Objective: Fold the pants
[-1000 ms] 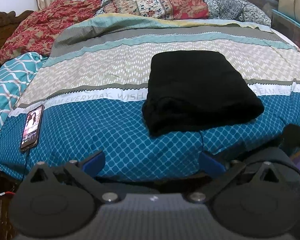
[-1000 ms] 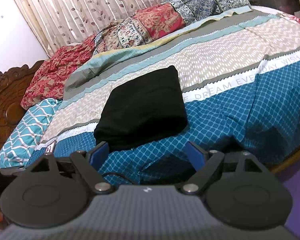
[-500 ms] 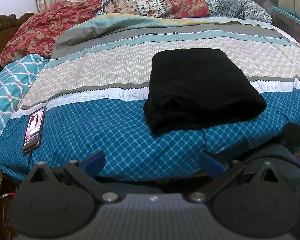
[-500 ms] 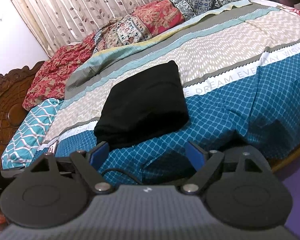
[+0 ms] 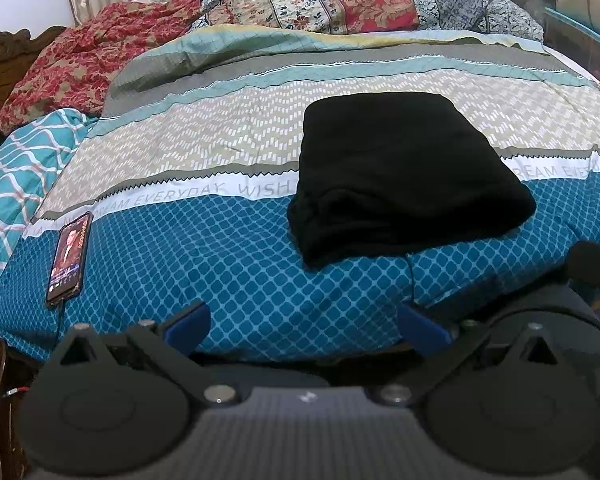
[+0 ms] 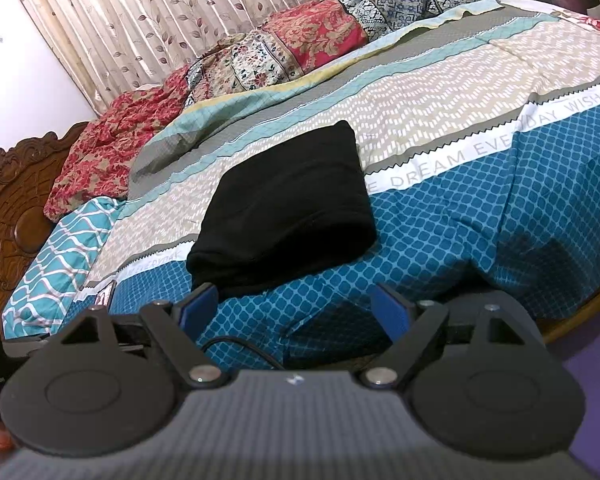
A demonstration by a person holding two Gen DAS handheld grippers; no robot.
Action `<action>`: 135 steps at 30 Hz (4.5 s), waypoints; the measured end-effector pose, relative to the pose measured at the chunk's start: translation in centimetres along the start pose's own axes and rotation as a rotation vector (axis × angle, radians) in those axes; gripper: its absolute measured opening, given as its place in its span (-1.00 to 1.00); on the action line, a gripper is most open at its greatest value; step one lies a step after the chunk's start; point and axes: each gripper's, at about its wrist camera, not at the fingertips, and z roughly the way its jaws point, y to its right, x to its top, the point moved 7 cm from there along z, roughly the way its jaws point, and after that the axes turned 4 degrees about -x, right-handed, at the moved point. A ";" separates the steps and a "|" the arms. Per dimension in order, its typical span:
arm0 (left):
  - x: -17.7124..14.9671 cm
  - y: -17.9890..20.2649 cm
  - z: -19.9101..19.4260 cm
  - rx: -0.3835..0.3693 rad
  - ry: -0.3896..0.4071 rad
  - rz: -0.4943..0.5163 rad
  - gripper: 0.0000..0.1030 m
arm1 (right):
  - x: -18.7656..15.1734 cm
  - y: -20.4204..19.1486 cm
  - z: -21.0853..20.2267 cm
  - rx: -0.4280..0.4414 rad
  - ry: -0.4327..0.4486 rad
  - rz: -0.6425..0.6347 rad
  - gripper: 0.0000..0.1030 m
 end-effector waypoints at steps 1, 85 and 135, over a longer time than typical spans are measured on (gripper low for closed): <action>0.0 0.0 0.0 0.001 0.000 0.002 1.00 | 0.0 0.0 0.0 0.000 0.000 0.000 0.66; 1.2 -1.5 1.5 -0.137 -0.041 -0.031 1.00 | 0.5 1.6 -0.1 -0.008 0.000 0.022 0.66; 31.4 -1.3 34.4 -0.270 0.066 -0.293 0.99 | 23.6 3.7 36.4 0.128 -0.006 0.140 0.36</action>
